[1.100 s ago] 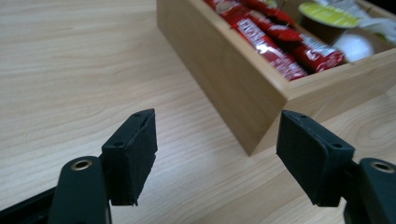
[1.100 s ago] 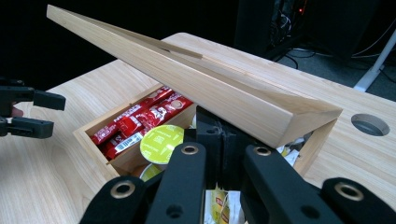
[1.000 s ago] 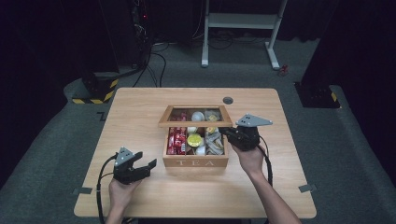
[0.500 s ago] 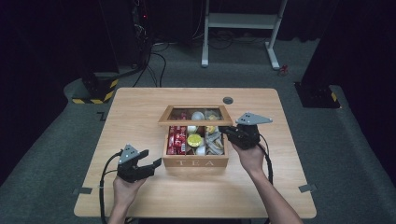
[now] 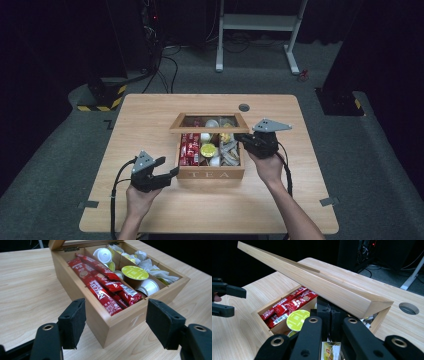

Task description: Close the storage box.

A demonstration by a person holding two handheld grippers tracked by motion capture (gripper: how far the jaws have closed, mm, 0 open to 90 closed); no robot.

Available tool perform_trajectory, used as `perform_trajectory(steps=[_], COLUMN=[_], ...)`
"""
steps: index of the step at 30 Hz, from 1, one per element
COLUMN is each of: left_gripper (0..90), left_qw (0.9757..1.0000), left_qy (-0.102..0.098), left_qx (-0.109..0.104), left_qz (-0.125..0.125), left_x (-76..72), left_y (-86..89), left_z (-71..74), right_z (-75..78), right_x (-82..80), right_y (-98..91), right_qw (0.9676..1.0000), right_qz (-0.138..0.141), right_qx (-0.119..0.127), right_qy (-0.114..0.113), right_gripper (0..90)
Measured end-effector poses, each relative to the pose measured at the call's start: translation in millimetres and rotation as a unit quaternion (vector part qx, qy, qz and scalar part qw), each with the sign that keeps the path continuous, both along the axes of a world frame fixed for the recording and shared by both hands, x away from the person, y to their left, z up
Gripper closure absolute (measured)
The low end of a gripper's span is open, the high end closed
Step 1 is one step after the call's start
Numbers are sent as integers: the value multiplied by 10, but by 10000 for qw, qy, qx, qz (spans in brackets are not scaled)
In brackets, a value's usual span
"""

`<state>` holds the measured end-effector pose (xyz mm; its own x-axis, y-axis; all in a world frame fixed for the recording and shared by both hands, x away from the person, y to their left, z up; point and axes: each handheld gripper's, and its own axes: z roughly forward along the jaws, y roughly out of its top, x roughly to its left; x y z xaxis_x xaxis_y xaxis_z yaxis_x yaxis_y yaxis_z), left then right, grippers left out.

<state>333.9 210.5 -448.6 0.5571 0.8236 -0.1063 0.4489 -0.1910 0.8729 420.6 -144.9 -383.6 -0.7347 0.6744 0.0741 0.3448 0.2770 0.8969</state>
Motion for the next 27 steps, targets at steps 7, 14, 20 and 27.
perform_trajectory(steps=[7,14,20,27], left_gripper=[328,333,330,326], left_qw=[9999,9999,9997,9994], left_qy=[-60,-22,-22,-79], left_qx=[52,-4,72,166], left_qz=[-95,-163,-225,-309], left_x=[55,141,215,295], left_y=[-94,-169,-282,-442], left_z=[52,68,55,64], right_z=[9,24,28,42], right_x=[7,20,27,45], right_y=[-2,0,-2,-2], right_qw=[10000,10000,10000,10000], right_qz=[3,5,13,11], right_qx=[18,39,51,83], right_qy=[25,26,17,48], right_gripper=[884,883,884,884])
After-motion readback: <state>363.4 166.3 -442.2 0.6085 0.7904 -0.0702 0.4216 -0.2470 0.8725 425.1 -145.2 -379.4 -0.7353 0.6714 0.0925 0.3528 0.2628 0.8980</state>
